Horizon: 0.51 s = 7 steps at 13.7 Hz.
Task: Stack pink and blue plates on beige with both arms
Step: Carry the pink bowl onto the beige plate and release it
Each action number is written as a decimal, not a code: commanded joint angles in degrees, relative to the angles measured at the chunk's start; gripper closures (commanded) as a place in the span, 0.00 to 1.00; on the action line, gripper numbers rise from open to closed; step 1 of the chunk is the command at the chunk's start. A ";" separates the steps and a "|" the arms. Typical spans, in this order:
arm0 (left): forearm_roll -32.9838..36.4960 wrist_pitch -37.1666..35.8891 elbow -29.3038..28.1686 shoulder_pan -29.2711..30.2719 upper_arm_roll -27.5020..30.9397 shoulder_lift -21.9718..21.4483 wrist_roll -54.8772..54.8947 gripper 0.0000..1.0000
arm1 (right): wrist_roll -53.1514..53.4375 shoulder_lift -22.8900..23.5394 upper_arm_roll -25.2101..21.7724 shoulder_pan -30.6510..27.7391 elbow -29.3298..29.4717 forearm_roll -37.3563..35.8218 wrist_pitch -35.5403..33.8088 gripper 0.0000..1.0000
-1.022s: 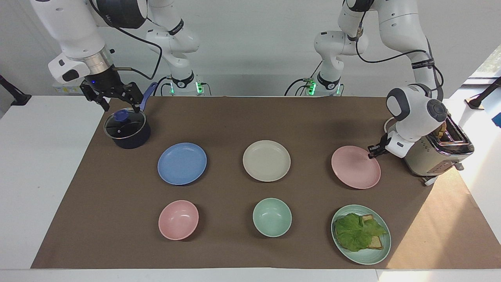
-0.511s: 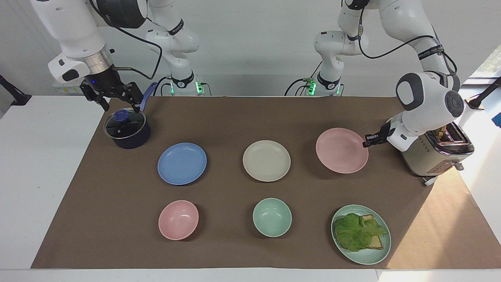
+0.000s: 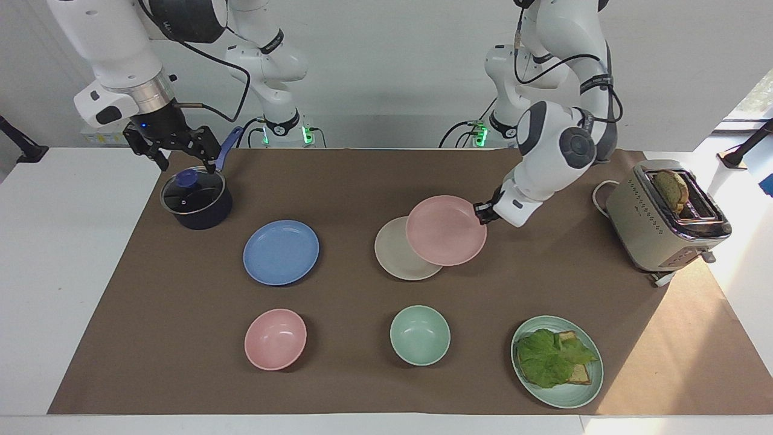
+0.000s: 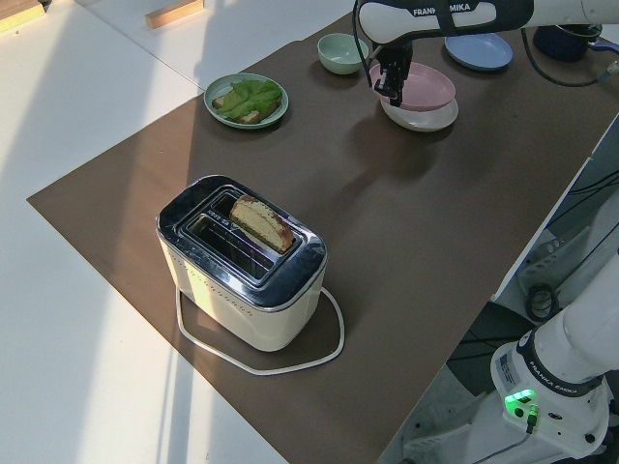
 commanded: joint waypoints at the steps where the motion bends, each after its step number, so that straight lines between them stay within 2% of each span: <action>1: -2.58 10.48 -5.40 -4.54 1.07 -0.15 0.11 1.00 | 0.24 -1.58 0.29 -0.55 -1.78 -0.29 -0.13 0.00; 2: -2.67 11.39 -5.67 -5.34 1.15 -0.06 0.11 1.00 | 0.24 -1.58 0.29 -0.55 -1.87 -0.29 -0.05 0.00; 3: -2.76 11.39 -5.50 -5.44 1.07 -0.06 0.03 0.72 | 0.24 -1.58 0.29 -0.55 -1.87 -0.29 -0.05 0.00; 4: -2.85 11.22 -5.58 -5.44 1.07 -0.06 0.11 0.15 | 0.24 -1.58 0.29 -0.55 -1.96 -0.29 -0.05 0.00; 5: -2.85 11.04 -5.59 -5.09 1.15 -0.06 0.20 0.00 | 0.24 -1.58 0.20 -0.55 -1.87 -0.29 -0.05 0.00; 7: -2.76 10.52 -5.06 -3.78 1.50 0.20 0.37 0.00 | 0.32 -1.66 0.20 -0.55 -1.87 -0.29 -0.05 0.00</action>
